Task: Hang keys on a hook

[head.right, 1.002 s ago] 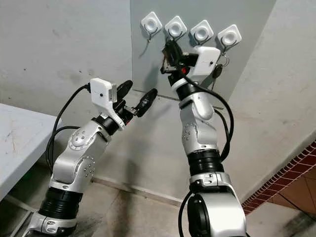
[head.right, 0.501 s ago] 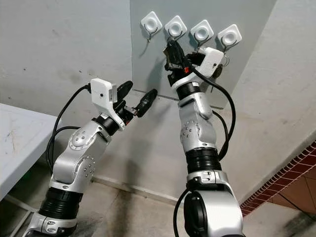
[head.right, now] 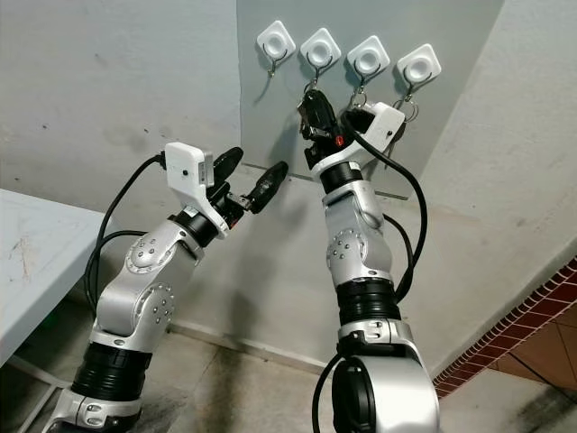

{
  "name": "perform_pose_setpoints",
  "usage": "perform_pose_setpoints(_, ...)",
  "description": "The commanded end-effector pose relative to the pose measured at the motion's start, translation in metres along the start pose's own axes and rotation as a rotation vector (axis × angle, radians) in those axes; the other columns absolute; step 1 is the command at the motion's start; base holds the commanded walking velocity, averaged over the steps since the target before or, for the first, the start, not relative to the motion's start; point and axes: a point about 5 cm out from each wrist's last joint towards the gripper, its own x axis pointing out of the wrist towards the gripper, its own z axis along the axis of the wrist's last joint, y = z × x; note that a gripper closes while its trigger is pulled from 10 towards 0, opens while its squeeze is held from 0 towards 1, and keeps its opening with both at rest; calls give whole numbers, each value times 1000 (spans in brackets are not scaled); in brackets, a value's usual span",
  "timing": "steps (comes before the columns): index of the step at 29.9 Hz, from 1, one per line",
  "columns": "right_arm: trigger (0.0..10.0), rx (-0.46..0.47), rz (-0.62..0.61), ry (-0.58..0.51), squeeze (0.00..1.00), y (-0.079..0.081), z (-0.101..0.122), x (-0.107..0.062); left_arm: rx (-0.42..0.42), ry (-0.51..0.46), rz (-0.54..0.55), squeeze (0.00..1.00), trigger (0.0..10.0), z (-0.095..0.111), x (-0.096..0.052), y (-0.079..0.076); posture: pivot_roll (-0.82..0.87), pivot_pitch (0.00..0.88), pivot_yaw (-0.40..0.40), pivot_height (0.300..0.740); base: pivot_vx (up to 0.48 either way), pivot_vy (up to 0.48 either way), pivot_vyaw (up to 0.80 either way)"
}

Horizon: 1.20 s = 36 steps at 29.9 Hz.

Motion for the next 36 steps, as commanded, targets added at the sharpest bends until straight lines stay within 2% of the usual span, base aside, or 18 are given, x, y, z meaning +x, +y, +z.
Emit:
perform_pose_setpoints(1,10000,-7,22,-31,0,2,7,1,-3,-7,5,0,10000,3,-1,0,-22,6,-37,740,0,0,0)
perform_pose_setpoints(7,10000,-1,60,-69,0,7,12,3,-8,-9,8,0,10000,3,0,0,-20,4,-38,740,0,0,0)
perform_pose_setpoints(17,10000,25,27,-94,0,4,18,7,-12,-11,8,0,10000,4,0,0,-19,0,-41,740,0,0,0)
perform_pose_setpoints(36,10000,162,-4,-23,0,0,2,4,-24,-16,15,0,10000,5,0,-1,-16,5,-43,740,0,0,0)
